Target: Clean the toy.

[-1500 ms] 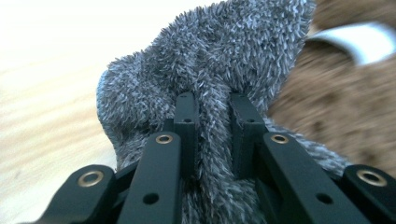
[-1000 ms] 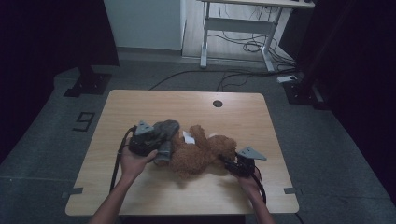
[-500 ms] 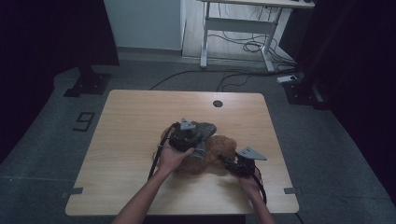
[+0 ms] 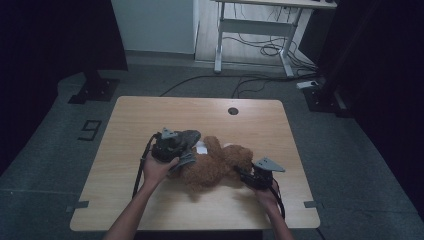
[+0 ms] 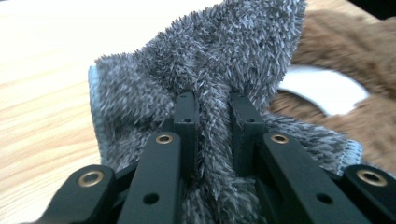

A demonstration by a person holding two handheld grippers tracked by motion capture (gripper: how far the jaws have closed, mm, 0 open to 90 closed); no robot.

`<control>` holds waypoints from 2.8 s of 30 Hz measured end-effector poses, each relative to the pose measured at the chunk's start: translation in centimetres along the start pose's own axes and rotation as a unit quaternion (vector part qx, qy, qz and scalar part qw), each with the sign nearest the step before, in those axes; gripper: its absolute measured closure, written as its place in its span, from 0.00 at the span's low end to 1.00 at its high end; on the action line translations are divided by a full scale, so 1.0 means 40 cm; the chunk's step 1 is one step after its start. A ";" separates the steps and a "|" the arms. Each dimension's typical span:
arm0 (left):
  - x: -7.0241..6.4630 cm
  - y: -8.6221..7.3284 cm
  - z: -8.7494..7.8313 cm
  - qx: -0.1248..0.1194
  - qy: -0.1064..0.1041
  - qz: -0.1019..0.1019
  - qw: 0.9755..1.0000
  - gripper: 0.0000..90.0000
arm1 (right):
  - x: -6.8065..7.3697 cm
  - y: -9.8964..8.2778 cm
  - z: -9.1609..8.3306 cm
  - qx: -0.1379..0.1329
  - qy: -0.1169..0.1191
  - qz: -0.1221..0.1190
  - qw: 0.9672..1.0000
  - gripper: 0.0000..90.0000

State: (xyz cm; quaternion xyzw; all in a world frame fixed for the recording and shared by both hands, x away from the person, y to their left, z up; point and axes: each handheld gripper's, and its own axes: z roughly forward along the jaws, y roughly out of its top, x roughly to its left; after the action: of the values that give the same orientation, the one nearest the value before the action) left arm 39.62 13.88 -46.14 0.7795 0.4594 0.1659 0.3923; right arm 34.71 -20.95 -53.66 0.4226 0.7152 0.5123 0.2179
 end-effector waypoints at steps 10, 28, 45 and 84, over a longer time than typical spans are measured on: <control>0.043 -0.011 -0.037 0.006 0.012 -0.012 1.000 0.84 | 0.000 0.000 0.001 -0.001 -0.002 -0.001 1.000 0.55; -0.099 0.072 0.039 0.019 -0.047 0.025 0.998 0.83 | -0.006 -0.002 -0.002 -0.006 0.005 0.001 1.000 0.52; -0.154 -0.048 -0.016 -0.032 -0.049 0.064 0.996 0.85 | -0.007 0.003 -0.035 0.023 0.023 0.015 0.999 0.25; -0.272 -0.188 -0.071 -0.102 -0.058 0.134 0.984 0.85 | -0.008 0.041 -0.035 0.069 0.097 0.033 0.992 0.50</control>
State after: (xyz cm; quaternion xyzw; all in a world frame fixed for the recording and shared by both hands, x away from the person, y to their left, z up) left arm 27.75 8.01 -48.98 0.7981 0.3076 0.2178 0.4701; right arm 34.46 -21.78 -51.65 0.4078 0.7523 0.5075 0.1008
